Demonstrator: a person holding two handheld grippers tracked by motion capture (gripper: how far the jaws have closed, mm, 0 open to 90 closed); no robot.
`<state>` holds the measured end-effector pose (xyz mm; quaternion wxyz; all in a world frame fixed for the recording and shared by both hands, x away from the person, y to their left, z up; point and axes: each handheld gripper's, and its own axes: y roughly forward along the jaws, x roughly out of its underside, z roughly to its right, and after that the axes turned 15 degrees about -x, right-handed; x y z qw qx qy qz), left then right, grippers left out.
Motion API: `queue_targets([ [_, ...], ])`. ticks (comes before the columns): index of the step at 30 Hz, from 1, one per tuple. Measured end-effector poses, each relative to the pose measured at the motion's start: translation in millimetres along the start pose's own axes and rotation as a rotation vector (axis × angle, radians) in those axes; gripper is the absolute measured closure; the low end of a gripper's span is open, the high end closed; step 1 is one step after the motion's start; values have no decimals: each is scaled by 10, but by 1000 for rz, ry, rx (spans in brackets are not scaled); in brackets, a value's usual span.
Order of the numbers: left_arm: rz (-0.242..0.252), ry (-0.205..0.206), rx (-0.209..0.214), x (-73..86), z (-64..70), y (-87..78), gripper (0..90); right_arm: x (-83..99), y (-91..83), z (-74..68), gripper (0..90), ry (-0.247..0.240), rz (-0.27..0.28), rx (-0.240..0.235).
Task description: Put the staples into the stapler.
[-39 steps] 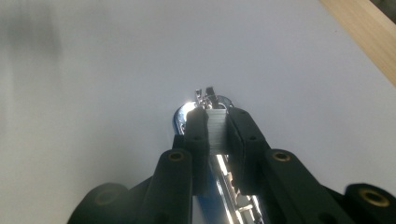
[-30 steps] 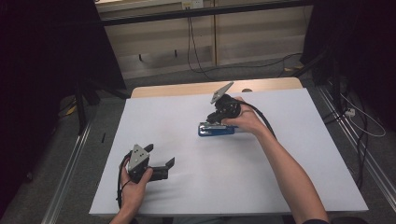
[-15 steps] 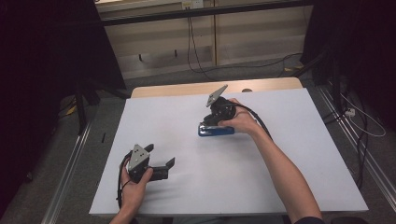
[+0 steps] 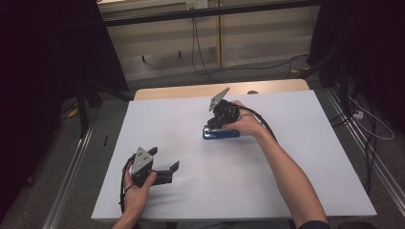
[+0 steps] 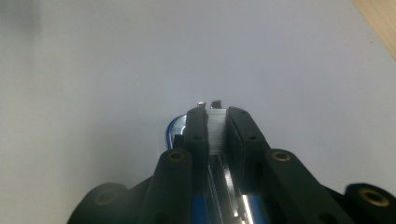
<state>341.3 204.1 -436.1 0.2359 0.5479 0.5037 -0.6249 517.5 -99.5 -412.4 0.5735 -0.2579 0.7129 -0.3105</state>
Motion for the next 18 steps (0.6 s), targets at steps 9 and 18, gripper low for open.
queue_targets([
  [9,-1,2,2,-1,-4,4,39,5,8,25,791,-7,-24,-9],
  [18,-2,7,2,0,-2,7,38,5,11,55,791,-19,-29,-23],
])
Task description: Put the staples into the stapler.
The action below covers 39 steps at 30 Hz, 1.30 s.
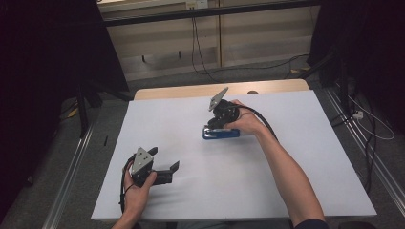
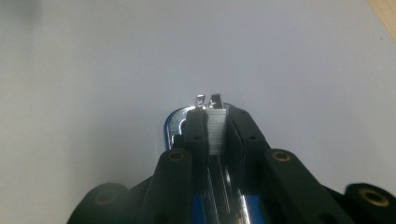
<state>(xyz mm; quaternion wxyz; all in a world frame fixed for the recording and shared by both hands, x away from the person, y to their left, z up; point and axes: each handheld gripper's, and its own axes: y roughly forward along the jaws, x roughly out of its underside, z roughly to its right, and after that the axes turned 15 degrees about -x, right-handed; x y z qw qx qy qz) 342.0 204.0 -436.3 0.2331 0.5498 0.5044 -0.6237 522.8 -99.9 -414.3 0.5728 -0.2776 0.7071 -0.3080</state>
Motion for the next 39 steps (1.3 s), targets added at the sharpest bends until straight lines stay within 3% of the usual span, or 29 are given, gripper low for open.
queue_targets([
  [39,-2,2,1,1,3,2,38,-58,11,6,791,-29,-31,-13],
])
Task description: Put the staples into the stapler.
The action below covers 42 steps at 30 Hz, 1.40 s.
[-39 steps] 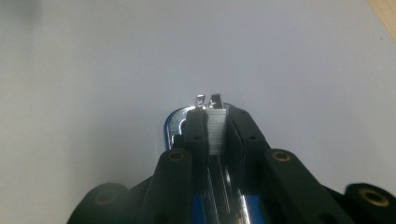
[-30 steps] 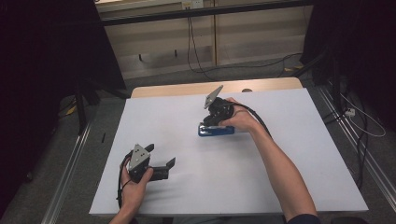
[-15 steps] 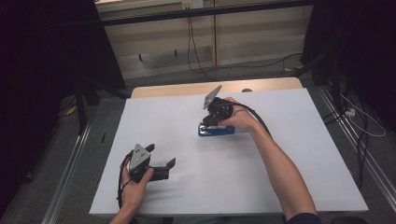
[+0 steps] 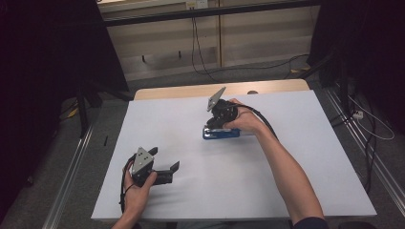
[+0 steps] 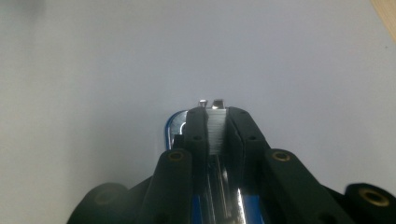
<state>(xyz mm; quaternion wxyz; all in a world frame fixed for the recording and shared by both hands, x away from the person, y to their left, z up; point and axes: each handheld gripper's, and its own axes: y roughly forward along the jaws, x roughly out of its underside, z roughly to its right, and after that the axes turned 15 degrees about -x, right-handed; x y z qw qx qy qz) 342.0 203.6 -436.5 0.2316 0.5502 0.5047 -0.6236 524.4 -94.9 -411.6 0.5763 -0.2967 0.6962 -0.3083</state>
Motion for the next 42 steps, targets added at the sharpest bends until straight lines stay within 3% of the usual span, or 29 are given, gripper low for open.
queue_targets([
  [42,0,1,1,0,0,-1,38,5,-12,37,790,-25,-48,-29],
])
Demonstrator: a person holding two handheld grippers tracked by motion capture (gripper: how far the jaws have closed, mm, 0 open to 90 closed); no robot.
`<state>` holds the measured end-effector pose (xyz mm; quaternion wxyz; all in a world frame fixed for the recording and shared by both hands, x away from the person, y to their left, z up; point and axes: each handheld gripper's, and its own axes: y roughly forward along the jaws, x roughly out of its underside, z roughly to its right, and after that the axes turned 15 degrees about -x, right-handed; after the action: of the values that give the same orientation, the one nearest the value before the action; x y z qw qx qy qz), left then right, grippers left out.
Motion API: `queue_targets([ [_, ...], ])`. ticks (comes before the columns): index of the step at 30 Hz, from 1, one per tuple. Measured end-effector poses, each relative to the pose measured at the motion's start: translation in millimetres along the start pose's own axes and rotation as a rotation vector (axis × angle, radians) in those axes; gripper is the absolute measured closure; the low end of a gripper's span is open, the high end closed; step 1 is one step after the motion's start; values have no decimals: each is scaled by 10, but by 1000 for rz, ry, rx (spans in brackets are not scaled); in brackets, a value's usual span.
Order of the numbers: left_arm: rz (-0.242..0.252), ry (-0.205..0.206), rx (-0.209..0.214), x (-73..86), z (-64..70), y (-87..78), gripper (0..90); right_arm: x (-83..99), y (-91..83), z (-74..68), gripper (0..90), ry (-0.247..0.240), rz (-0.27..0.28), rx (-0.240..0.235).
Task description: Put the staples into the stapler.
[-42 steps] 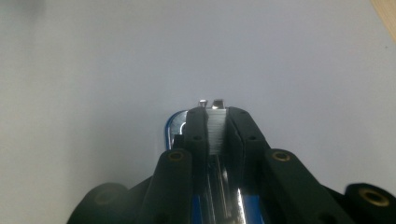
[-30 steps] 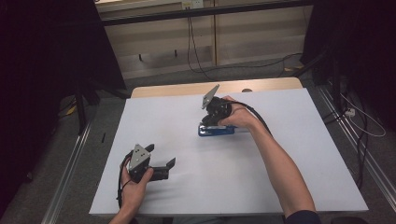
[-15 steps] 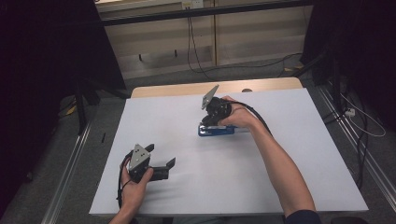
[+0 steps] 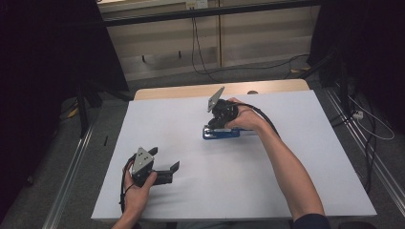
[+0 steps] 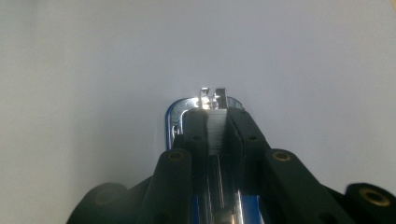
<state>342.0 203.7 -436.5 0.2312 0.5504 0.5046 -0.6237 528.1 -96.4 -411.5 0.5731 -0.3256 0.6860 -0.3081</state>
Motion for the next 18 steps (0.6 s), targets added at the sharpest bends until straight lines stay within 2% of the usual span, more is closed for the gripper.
queue_targets([
  [12,-1,0,-1,1,-1,-1,38,0,-4,-1,790,0,-5,-1],
  [18,-2,1,0,1,-3,-2,38,-40,-26,4,790,-23,-4,4],
])
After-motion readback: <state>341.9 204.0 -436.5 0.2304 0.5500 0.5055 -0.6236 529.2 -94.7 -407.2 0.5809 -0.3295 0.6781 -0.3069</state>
